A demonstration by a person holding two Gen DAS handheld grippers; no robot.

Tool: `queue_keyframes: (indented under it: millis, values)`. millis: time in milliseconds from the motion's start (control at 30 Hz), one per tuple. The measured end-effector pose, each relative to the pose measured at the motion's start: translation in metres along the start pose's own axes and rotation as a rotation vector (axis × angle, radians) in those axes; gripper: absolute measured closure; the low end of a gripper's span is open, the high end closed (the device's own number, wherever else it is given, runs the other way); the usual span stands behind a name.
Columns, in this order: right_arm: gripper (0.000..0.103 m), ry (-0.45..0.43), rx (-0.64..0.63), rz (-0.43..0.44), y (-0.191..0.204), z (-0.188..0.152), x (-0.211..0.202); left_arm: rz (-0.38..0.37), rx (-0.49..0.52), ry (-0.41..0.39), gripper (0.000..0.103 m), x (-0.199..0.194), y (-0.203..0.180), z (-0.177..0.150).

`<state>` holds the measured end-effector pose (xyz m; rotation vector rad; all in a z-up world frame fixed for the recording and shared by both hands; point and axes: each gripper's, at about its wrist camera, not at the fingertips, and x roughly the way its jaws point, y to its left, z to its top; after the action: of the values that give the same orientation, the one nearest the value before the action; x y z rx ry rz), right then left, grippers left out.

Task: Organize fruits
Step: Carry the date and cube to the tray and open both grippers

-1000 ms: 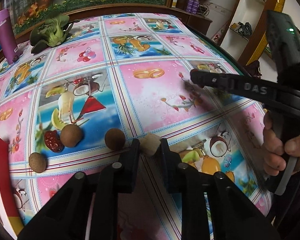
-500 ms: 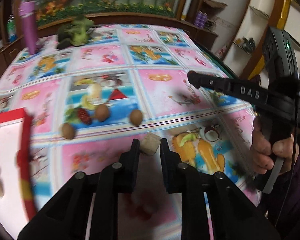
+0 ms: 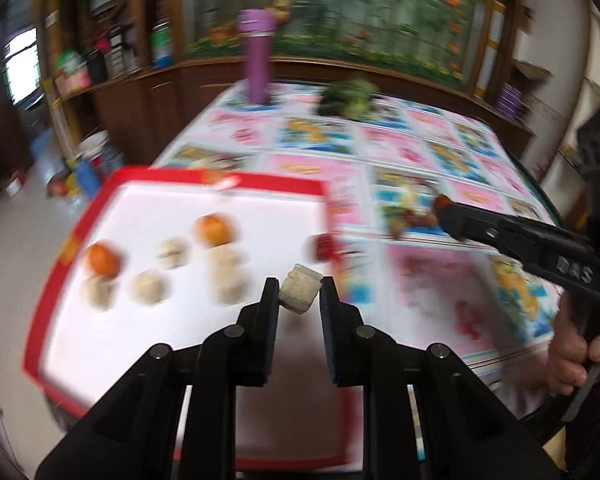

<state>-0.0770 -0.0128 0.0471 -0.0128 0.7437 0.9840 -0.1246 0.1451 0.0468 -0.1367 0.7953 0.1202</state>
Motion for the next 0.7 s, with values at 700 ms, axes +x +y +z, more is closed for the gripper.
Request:
queue_keyframes:
  millis: [700]
  values:
    - [0.087,0.186,0.058,-0.069,0.01,0.003,0.096,0.047,-0.084,0.082,0.081,0.036,0.063,-0.012]
